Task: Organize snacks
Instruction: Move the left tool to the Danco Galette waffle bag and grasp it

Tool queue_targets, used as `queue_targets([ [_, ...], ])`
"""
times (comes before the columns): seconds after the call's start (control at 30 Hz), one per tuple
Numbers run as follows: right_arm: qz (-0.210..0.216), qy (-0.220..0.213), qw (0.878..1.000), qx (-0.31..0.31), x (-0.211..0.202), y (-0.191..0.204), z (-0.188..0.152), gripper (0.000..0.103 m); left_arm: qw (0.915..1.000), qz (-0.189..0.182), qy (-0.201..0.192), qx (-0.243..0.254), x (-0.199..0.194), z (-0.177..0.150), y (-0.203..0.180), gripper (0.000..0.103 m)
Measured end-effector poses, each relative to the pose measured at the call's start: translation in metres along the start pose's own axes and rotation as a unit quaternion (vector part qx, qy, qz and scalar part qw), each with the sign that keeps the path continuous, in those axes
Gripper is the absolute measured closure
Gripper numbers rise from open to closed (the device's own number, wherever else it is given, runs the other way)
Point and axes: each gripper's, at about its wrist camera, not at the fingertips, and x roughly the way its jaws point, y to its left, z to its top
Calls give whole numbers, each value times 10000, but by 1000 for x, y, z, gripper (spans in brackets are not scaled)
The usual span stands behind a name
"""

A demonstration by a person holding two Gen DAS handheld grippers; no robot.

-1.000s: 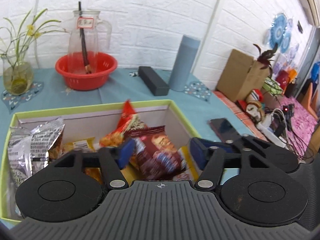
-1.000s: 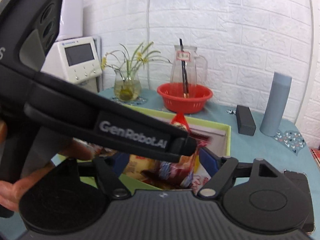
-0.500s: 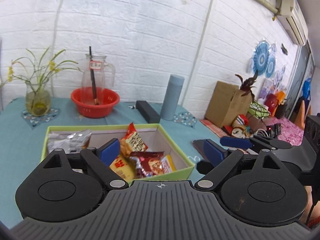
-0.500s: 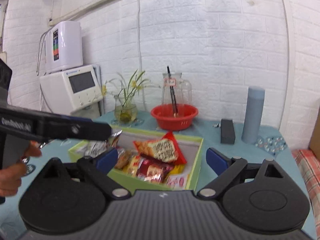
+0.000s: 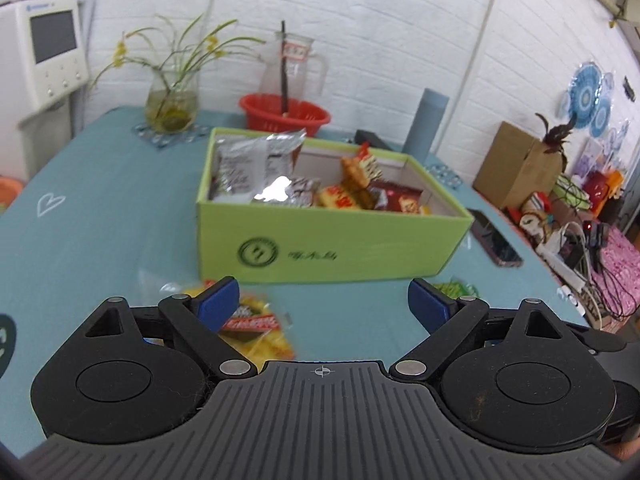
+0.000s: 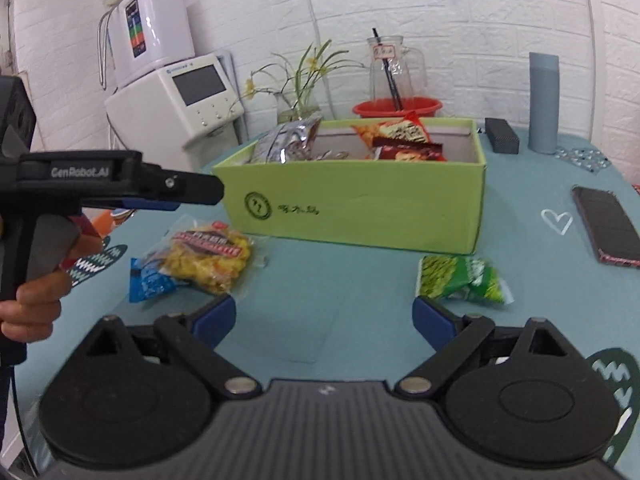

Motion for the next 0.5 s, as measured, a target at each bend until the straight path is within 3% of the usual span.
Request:
queue_targets([
  [0.37,223,282,9987,-360,40,67,10,10,9995,57,15,-324,-15,-12,64,20],
  [0.5,329,412,9964,-667,66,84,23,10,9979,-99,54,-642,-7,8,102,20],
])
